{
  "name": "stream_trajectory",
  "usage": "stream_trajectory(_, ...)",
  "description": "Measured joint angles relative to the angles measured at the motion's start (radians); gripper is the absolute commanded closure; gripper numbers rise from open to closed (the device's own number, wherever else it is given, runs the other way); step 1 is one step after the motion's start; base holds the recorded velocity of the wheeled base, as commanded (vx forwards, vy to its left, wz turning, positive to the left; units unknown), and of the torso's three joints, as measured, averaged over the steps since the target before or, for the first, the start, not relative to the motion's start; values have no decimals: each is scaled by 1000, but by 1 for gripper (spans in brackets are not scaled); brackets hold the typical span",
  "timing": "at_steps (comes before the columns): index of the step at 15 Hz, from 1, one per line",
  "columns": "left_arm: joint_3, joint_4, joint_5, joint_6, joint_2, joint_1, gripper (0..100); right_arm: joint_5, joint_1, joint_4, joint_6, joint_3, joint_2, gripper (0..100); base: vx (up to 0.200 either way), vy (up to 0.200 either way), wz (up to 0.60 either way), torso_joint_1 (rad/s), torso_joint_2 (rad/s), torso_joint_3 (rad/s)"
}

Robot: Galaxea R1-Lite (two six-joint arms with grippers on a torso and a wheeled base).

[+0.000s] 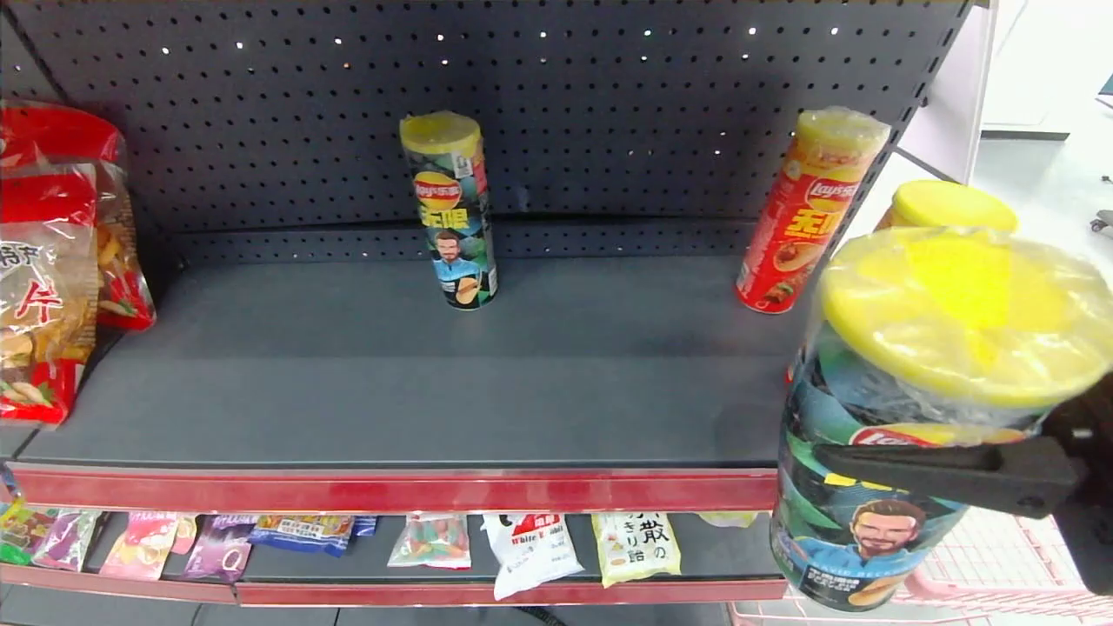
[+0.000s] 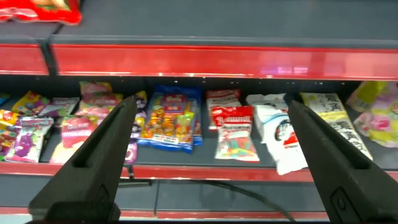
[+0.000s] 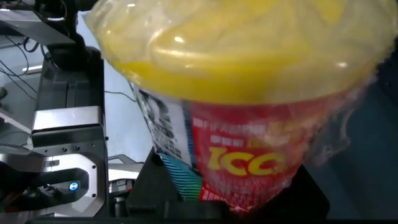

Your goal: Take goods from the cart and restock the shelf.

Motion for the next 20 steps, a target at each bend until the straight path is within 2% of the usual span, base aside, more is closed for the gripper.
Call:
stream_trajectory(3,0,0,0,0,0,0,0,0,0,0,0,3,0,100,0,200,0,2,1,1)
stream_trajectory(18,2,0,-1,10,0,-1,0,-1,-1,-7,1,31,-11,100,0,0,0,0,0,0)
stream_trajectory(20,2,0,-1,10,0,0,0,-1,-4,-8,1,37,-12,100,200,0,0,7,5,7)
